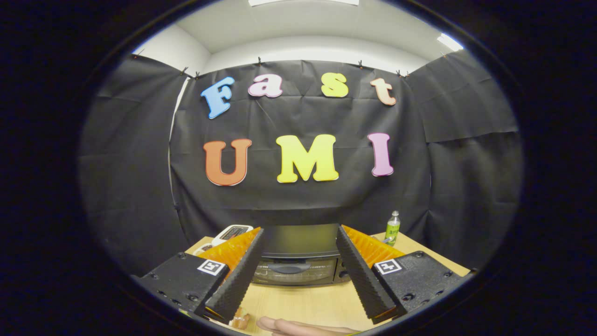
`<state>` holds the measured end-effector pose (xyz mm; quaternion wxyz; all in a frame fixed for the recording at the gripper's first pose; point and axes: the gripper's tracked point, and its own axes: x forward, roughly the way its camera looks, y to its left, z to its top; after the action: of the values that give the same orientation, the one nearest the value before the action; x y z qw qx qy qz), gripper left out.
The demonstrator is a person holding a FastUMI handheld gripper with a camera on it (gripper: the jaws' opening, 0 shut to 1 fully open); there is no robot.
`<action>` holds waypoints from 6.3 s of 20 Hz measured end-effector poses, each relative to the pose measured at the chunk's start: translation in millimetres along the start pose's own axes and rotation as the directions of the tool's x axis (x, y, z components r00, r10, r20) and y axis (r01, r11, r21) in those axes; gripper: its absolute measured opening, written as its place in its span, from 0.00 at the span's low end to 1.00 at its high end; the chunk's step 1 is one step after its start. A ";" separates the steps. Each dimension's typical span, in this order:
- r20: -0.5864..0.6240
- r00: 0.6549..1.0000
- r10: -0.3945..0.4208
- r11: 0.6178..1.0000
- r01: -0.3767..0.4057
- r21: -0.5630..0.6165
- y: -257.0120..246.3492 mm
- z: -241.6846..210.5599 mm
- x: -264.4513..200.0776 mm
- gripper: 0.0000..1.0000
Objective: Open the toaster oven, put the food inside, and close the toaster oven door.
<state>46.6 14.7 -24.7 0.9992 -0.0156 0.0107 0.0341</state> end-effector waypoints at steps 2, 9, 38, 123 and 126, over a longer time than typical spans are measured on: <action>-0.016 1.000 0.021 1.000 -0.022 -0.018 8.4 -14.2 16.5 1.00; -0.131 0.991 -0.003 0.997 -0.007 -0.075 14.5 -72.8 96.2 1.00; -0.345 0.936 0.062 0.997 -0.078 -0.030 22.0 -237.7 73.3 1.00; -0.138 0.976 0.170 0.357 0.069 0.931 18.1 -241.2 209.9 0.37; -0.162 0.974 0.159 0.337 0.101 0.936 15.0 -240.8 228.6 0.37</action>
<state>268.8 37.5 -270.9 0.8162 0.5589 0.1413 0.0378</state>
